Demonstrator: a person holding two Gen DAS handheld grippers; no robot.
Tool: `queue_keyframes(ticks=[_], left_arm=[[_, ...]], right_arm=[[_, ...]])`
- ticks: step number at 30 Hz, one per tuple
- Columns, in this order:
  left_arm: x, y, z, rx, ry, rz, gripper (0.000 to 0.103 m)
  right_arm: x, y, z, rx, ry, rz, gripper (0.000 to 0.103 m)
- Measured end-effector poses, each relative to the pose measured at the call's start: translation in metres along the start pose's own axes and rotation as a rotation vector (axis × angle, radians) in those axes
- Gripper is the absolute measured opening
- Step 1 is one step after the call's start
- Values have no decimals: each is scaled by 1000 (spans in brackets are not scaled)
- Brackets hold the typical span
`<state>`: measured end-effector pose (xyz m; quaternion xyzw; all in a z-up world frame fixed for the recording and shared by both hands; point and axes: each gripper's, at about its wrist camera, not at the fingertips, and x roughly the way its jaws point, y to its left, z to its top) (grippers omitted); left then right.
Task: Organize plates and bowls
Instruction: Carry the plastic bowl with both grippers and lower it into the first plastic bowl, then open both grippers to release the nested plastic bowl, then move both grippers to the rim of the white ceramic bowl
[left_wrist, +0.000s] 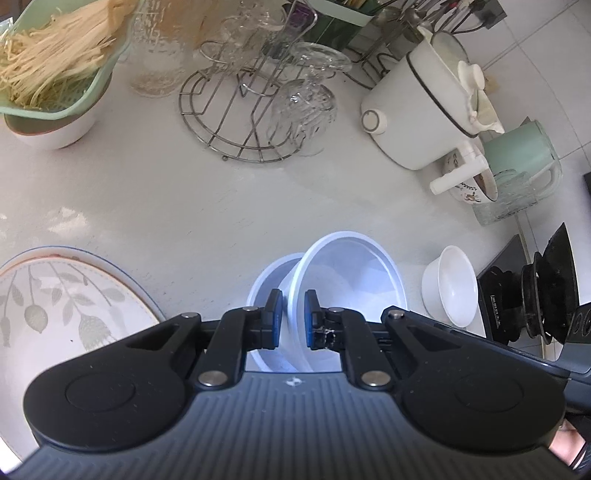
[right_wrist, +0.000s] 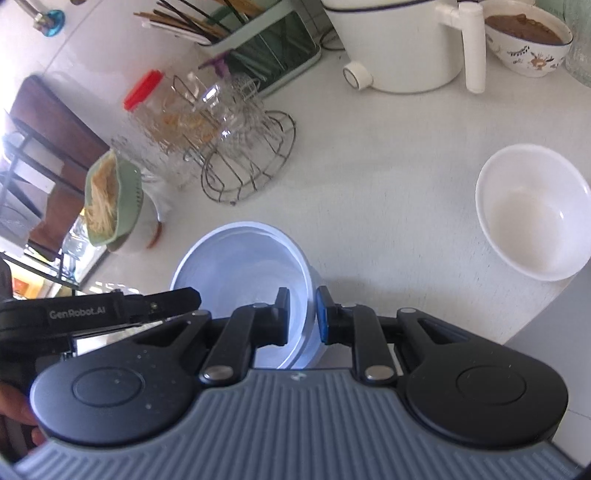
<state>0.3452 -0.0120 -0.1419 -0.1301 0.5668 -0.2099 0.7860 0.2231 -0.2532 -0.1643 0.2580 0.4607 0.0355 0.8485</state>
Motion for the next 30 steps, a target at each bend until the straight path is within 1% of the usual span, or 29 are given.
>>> queue_keyframes(ticks=[2, 3, 4, 6, 7, 8, 9, 10, 14, 25, 30], left_arm=[[-1, -1, 0, 14, 4, 3, 13], [-3, -1, 0, 23, 2, 2, 18], [-5, -2, -1, 31, -3, 4, 36], [-9, -6, -1, 50, -20, 32, 60], [-13, -9, -2, 67, -42, 43, 60], [-16, -10, -2, 80, -56, 46, 60], [-18, -11, -2, 85, -62, 44, 60], [-21, -12, -1, 86, -68, 40, 60], [-35, -20, 1, 115, -107, 36, 60], [-89, -52, 2, 237, -245, 10, 60], [-107, -60, -3, 266, -281, -8, 60]], right_arm=[[1, 2, 0, -7, -5, -3, 19], [1, 2, -1, -10, -10, -7, 19], [1, 3, 0, -13, -11, -11, 19], [1, 5, 2, -11, -7, -26, 21], [0, 5, 2, -9, -13, -34, 28], [-2, 5, 3, -7, -24, -41, 38], [-4, 5, 4, -5, -38, -44, 43], [-6, 5, 5, -4, -52, -47, 50], [-19, 11, 7, -28, -103, -64, 50], [-71, 36, 9, -121, -285, -109, 50], [-88, 46, 1, -147, -346, -114, 50]])
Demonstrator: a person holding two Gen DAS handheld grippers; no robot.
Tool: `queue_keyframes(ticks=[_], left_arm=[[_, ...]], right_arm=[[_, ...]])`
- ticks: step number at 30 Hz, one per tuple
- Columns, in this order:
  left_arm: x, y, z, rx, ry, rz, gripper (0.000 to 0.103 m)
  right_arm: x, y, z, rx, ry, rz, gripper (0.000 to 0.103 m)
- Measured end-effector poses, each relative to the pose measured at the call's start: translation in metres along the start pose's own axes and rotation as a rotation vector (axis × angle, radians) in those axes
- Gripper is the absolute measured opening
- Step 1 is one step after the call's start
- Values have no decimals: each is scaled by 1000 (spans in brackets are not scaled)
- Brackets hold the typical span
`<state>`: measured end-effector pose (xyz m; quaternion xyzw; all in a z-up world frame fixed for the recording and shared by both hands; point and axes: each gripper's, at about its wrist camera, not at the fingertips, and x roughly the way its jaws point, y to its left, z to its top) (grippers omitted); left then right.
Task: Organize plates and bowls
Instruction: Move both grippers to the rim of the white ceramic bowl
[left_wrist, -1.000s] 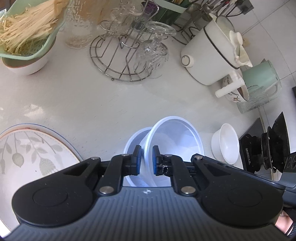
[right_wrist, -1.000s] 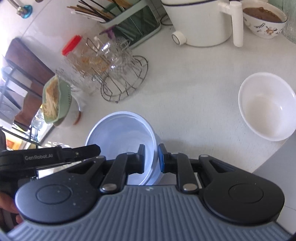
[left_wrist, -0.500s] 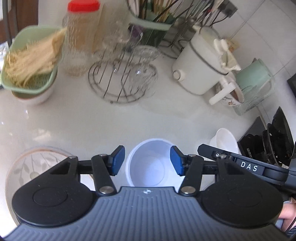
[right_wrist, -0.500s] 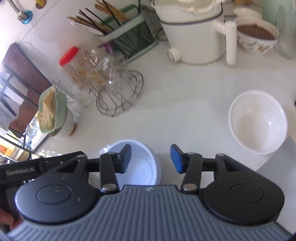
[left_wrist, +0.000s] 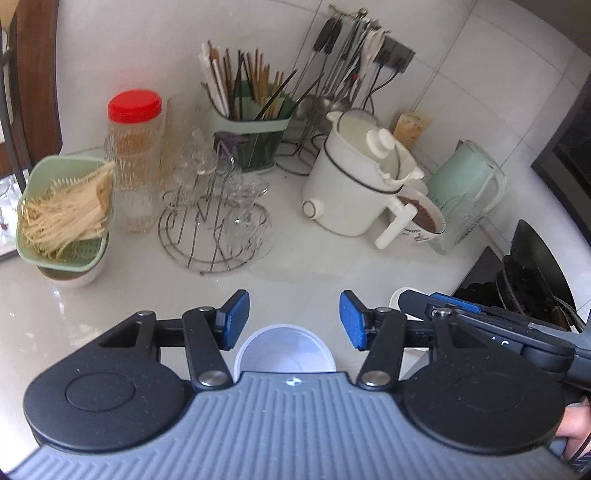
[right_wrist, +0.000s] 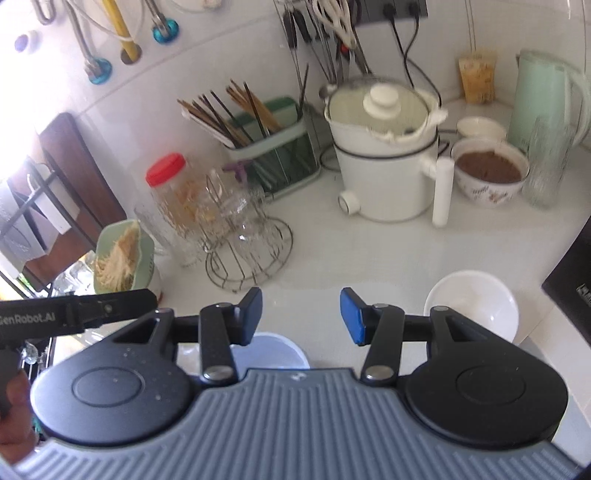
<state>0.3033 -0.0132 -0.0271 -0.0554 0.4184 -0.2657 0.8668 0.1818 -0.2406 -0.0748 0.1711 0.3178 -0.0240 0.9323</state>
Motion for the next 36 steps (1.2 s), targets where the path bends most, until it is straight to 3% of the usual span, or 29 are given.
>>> queue_keyframes(ticks=[11, 22, 36], left_arm=[[-14, -3, -12, 14, -7, -12, 60], [-10, -12, -20, 20, 7, 8, 60], [31, -56, -40, 0, 46, 21, 60]], right_arm=[[-24, 10, -10, -25, -65, -33, 50], [-22, -4, -21, 19, -17, -50, 50], [-25, -59, -24, 29, -19, -121, 50]])
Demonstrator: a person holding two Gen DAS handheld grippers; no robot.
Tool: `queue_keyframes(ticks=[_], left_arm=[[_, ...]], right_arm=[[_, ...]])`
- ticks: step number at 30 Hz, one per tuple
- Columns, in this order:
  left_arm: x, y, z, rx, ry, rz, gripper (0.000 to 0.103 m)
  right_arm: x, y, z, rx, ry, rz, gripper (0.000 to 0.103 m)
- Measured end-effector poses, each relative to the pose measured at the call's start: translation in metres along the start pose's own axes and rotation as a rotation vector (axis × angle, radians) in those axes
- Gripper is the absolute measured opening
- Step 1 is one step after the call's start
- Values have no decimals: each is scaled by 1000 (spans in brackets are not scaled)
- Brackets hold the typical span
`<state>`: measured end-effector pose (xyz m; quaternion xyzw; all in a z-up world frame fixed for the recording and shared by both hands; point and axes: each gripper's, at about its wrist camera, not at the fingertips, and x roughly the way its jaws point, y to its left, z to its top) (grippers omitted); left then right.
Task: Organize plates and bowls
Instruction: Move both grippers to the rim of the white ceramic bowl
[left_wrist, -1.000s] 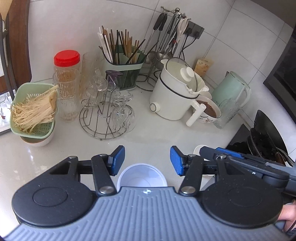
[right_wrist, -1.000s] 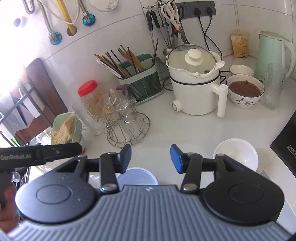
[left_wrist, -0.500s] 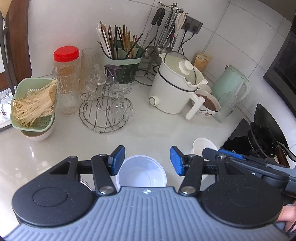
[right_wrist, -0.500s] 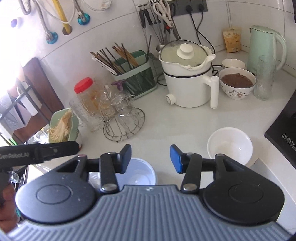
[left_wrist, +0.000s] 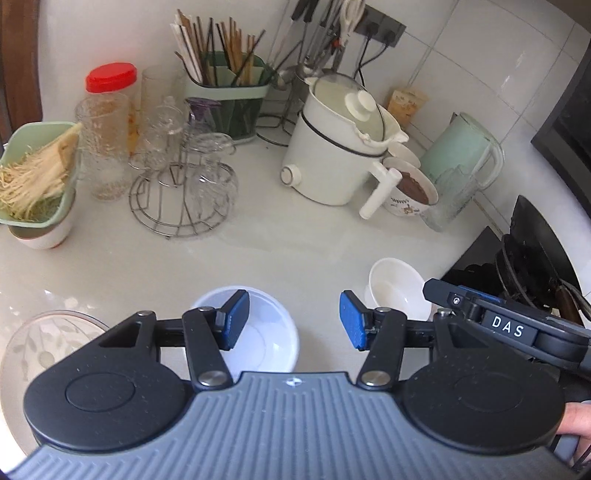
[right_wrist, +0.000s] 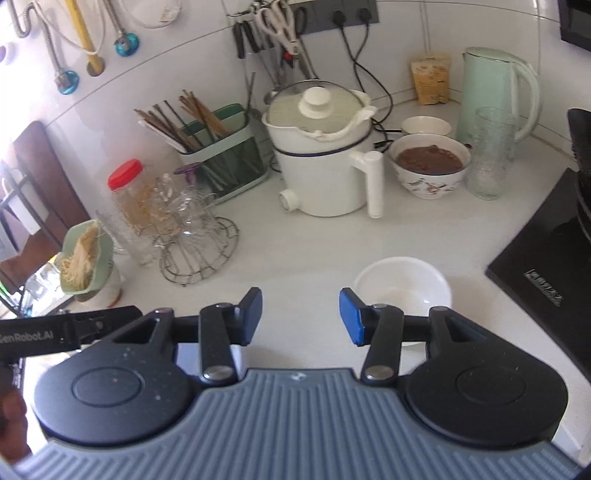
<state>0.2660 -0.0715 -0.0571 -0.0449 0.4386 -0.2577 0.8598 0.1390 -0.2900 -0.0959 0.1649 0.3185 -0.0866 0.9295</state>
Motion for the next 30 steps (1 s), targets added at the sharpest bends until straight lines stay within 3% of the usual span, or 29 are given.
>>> queue_keyframes(ticks=[18, 19, 22, 30], left_arm=[[52, -51, 6, 67, 49, 33, 60], [56, -53, 7, 71, 50, 32, 60], [67, -58, 11, 73, 62, 27, 60], [100, -69, 23, 81, 91, 7, 60]], right_arm=[[16, -64, -11, 32, -26, -69, 54], [18, -68, -11, 36, -23, -79, 56], [23, -78, -10, 55, -24, -85, 85], [38, -98, -6, 84, -30, -110, 86]])
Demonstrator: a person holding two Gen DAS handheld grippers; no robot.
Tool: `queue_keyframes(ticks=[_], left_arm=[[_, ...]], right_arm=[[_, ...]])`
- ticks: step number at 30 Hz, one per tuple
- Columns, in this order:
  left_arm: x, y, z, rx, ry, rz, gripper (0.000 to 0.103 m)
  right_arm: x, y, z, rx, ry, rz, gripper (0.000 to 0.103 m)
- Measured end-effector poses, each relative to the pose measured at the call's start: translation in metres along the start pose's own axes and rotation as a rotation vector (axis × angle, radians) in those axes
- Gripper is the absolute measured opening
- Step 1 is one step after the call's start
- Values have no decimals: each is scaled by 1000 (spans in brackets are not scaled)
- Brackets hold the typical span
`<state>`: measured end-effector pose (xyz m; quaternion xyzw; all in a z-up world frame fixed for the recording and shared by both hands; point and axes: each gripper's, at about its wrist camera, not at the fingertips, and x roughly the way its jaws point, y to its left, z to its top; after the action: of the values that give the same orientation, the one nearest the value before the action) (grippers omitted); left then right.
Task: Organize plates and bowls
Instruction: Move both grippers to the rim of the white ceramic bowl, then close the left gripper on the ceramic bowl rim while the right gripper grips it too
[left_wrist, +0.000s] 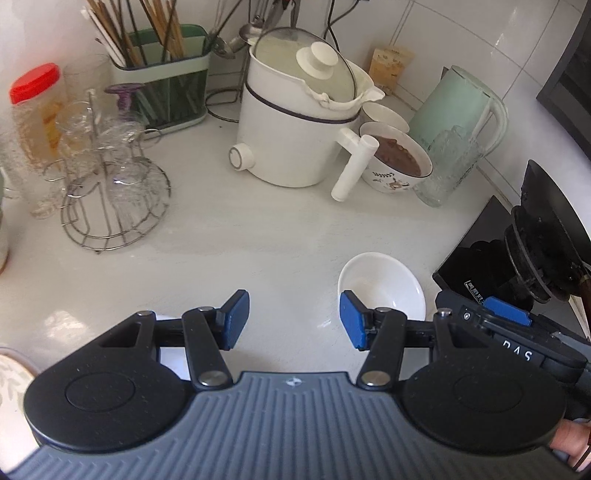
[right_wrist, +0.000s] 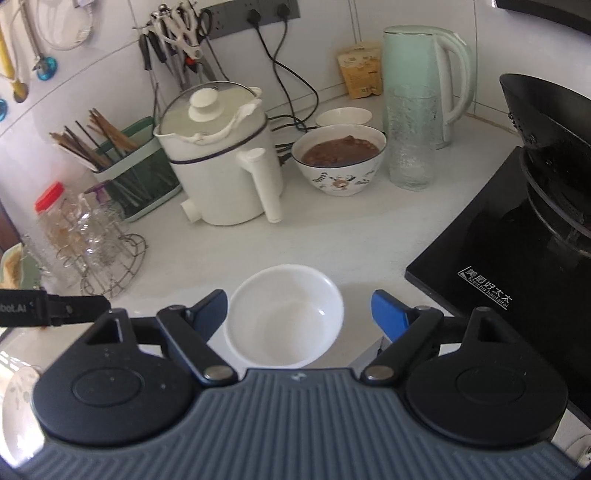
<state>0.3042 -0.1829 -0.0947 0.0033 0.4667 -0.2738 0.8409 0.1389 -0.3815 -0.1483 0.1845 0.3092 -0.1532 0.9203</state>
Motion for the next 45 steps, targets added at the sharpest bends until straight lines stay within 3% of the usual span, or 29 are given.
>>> queue_keyframes(ticks=[14, 18, 22, 24, 25, 28, 30, 34, 36, 38, 40, 45], left_arm=[[72, -1, 15, -42, 101, -80, 60], [92, -6, 14, -40, 131, -115, 60], [107, -17, 17, 7, 149, -90, 60], [113, -23, 17, 45, 156, -71, 60], [117, -23, 18, 42, 163, -73, 60], [124, -23, 17, 37, 185, -81, 59], [128, -25, 15, 40, 203, -81, 58], [135, -28, 14, 35, 214, -98, 44], [138, -28, 14, 24, 216, -101, 37], [140, -26, 15, 5, 213, -124, 29], [142, -24, 15, -18, 221, -138, 23], [143, -20, 16, -36, 241, -166, 22]], right_arm=[[34, -18, -7, 19, 30, -37, 85], [46, -21, -11, 37, 57, -14, 79], [63, -27, -7, 64, 105, -35, 67], [69, -31, -6, 91, 115, -22, 66], [72, -32, -6, 102, 122, -13, 66], [79, -35, -7, 124, 146, -13, 52], [83, -37, -7, 138, 163, -17, 51], [90, -37, -7, 131, 183, -26, 49], [94, -38, -9, 138, 200, -20, 40], [95, -39, -9, 140, 197, -21, 18], [96, -39, -8, 142, 192, -19, 14], [97, -32, -9, 126, 207, 5, 10]])
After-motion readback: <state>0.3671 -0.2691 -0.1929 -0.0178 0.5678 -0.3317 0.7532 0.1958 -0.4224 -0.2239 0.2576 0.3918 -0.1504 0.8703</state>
